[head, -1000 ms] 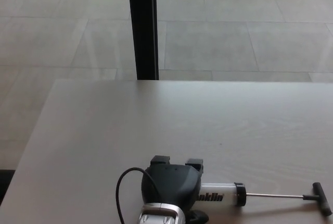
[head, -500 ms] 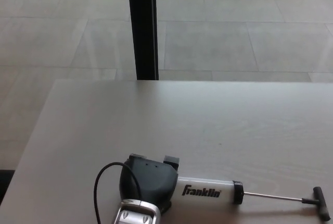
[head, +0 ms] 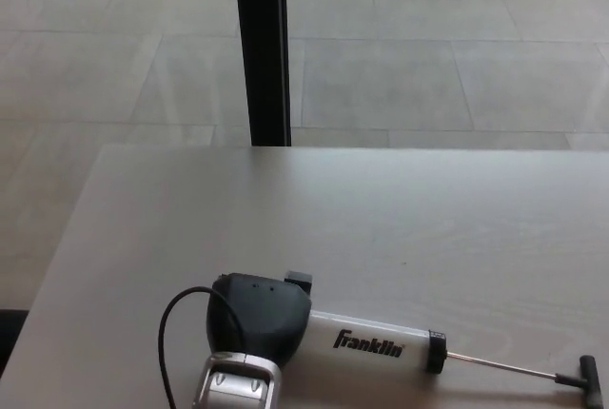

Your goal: The robot uses its left hand to lift the air pump kept on the middle of the desk and use the right hand to compress the handle

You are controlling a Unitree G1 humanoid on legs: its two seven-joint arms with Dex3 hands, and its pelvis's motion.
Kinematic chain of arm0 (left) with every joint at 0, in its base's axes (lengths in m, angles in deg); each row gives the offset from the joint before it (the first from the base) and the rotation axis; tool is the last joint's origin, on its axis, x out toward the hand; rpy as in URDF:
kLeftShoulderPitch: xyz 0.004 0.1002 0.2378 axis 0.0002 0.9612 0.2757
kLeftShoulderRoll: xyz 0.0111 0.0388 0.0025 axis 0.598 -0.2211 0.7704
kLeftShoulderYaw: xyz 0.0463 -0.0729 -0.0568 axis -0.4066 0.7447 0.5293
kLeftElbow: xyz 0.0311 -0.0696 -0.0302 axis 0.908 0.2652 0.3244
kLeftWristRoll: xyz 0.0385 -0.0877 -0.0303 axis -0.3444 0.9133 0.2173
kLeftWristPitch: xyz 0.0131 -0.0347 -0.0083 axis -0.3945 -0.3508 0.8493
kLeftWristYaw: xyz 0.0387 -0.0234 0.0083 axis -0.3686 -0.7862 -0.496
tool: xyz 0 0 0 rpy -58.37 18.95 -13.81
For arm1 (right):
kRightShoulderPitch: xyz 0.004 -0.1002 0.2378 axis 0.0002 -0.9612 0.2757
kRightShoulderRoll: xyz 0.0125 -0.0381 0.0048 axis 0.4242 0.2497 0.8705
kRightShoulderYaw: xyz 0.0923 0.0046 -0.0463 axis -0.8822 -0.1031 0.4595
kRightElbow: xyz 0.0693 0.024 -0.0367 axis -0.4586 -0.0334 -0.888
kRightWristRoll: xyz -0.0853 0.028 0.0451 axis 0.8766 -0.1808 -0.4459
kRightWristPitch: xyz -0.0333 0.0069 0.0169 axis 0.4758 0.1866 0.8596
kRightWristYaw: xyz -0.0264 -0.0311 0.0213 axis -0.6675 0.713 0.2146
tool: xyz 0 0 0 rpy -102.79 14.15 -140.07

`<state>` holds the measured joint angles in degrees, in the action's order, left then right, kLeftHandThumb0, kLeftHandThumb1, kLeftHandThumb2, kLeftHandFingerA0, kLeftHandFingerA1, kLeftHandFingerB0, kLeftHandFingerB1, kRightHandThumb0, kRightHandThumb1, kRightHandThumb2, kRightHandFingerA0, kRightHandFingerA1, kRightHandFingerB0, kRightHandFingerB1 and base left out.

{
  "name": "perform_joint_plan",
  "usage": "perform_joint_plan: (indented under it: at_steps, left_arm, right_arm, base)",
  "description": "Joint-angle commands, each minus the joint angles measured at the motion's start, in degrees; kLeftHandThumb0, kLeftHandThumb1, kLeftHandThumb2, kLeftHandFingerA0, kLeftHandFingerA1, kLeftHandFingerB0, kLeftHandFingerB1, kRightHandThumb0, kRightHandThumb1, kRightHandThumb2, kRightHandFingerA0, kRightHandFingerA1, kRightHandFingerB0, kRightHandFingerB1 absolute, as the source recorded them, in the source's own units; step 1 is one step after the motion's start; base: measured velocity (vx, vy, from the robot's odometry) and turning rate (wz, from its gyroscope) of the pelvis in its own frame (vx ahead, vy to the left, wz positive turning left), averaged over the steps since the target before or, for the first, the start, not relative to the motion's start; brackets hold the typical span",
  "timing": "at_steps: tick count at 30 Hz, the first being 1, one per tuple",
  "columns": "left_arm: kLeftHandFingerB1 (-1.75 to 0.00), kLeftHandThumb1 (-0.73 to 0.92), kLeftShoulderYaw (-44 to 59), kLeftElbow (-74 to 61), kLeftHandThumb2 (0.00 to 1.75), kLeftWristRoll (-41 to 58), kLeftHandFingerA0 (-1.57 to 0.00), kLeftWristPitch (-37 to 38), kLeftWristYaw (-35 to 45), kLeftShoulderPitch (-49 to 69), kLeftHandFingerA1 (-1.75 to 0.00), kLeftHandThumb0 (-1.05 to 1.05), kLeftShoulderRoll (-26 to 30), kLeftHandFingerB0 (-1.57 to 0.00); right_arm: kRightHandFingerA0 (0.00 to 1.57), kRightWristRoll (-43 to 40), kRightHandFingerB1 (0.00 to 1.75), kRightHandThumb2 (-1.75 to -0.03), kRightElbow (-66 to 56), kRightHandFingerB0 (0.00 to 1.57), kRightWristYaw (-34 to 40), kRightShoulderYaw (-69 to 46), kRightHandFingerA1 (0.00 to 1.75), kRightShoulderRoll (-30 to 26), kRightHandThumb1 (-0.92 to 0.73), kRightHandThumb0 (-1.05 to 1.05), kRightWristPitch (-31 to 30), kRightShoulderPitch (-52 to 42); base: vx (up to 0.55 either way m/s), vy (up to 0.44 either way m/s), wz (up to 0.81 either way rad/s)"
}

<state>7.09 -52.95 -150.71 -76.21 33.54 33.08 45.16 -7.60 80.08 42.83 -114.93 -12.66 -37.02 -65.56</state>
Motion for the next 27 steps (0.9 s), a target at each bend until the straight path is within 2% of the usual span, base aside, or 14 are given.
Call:
perform_joint_plan:
  at_steps: [1,3,4,7,8,9,12,13,14,16,18,25,26,27]
  left_arm:
    - [-0.91,0.84,0.54,2.03,0.75,3.25,-0.88,2.15,-3.78,0.56,-1.75,-0.4,-1.83,-0.61]
    - [-0.9,0.78,1.04,2.26,0.83,4.85,-0.9,5.16,-8.66,0.91,-1.75,-0.37,-2.78,-0.67]
    - [-0.97,0.79,1.12,2.1,0.83,5.22,-0.9,5.42,-8.5,1.01,-1.75,-0.36,-2.98,-0.65]
    - [-1.02,0.79,2.36,1.66,0.82,7.9,-0.93,8.23,-10.14,1.47,-1.75,-0.33,-3.32,-0.68]
    - [-1.07,0.81,2.45,1.44,0.82,8.18,-0.93,8.58,-10.22,1.56,-1.75,-0.34,-3.43,-0.67]
    - [-1.09,0.76,2.15,1.52,0.79,7.91,-0.91,8.44,-10.2,1.45,-1.75,-0.35,-3.64,-0.67]
    - [-0.63,0.64,1.38,0.72,0.8,7.46,-0.9,5.83,-3.64,0.68,-1.7,-0.45,-3.77,-0.46]
    - [-0.6,0.61,0.85,-0.03,0.8,6.95,-0.75,3.59,2.77,-0.65,-1.56,-0.52,-3.54,-0.3]
    - [-0.48,0.51,0.39,-1.29,0.91,6.75,-0.29,2.0,9.31,-1.9,-0.75,-0.72,-3.08,-0.03]
    - [-0.48,0.51,-0.18,-2.68,0.91,6.54,-0.29,0.72,16.39,-3.26,-0.75,-0.72,-2.5,-0.03]
    - [-0.18,0.44,0.55,-6.15,0.91,7.81,0.0,0.34,22.49,-3.96,-0.54,-0.77,-1.11,-0.03]
    - [0.0,0.53,1.67,-9.78,0.91,9.28,0.0,0.67,30.86,-5.02,-0.17,-0.96,1.97,0.0]
    - [0.0,0.52,1.48,-10.18,0.71,9.11,0.0,0.85,32.37,-5.32,0.0,-0.81,2.63,0.0]
    - [0.0,0.5,1.15,-10.62,0.76,8.71,0.0,1.03,34.0,-5.55,0.0,-0.86,3.39,0.0]
  right_arm:
    - [0.63,-0.5,0.38,-0.65,-0.99,0.53,1.31,-0.76,0.7,0.18,-0.82,-0.61,1.42,-0.18]
    - [0.61,-0.11,0.38,-0.65,-1.84,0.51,1.45,-0.42,0.72,0.27,-0.82,-0.63,1.13,-0.6]
    - [0.58,0.35,0.54,-1.03,-1.91,0.42,1.61,-0.21,0.74,0.28,-0.66,-0.61,1.36,-0.58]
    - [0.58,0.72,0.54,-1.03,-1.94,0.41,1.95,0.05,0.74,0.28,-0.66,-0.6,1.42,-0.34]
    - [0.6,0.37,0.38,-0.66,-1.52,0.48,1.73,0.06,0.73,0.34,-0.82,-0.62,1.79,-0.07]
    - [0.58,0.77,0.39,-0.65,-0.67,0.48,1.37,0.19,0.73,0.14,-0.83,-0.61,2.9,0.05]
    - [0.56,0.76,0.38,-0.65,-1.32,0.49,1.7,0.3,0.74,0.2,-0.83,-0.61,2.18,-0.32]
    - [0.57,1.06,0.38,-0.65,-0.77,0.49,1.96,0.43,0.76,0.03,-0.83,-0.59,2.29,0.18]
    - [0.57,1.18,0.37,-0.66,-0.92,0.49,2.29,0.46,0.77,0.03,-0.84,-0.59,1.92,0.27]
    - [0.57,1.24,0.37,-0.66,-1.27,0.49,2.66,0.4,0.77,0.01,-0.84,-0.59,1.33,0.1]
    - [0.56,1.26,0.37,-0.65,-1.97,0.5,3.03,0.24,0.78,0.21,-0.84,-0.58,1.17,-0.24]
    - [0.54,1.7,0.36,-0.65,-1.69,0.48,2.93,0.42,0.85,-0.07,-0.83,-0.55,1.69,-0.08]
    - [0.52,1.64,0.36,-0.64,-2.1,0.48,2.85,0.49,0.89,-0.04,-0.83,-0.55,1.5,-0.2]
    - [0.52,2.17,0.53,-1.0,-2.59,0.4,3.33,0.63,0.8,0.09,-0.66,-0.55,0.98,-0.46]
  base:
    - [0.0,0.0,0.0]
    - [0.0,0.0,0.0]
    - [0.0,0.0,0.0]
    - [0.0,0.0,0.0]
    - [0.0,0.0,0.0]
    - [0.0,0.0,0.0]
    - [0.0,0.0,0.0]
    - [0.0,0.0,0.0]
    - [0.0,0.0,0.0]
    - [0.0,0.0,0.0]
    - [0.0,0.0,0.0]
    - [0.0,0.0,0.0]
    - [0.0,0.0,0.0]
    - [0.0,0.0,0.0]
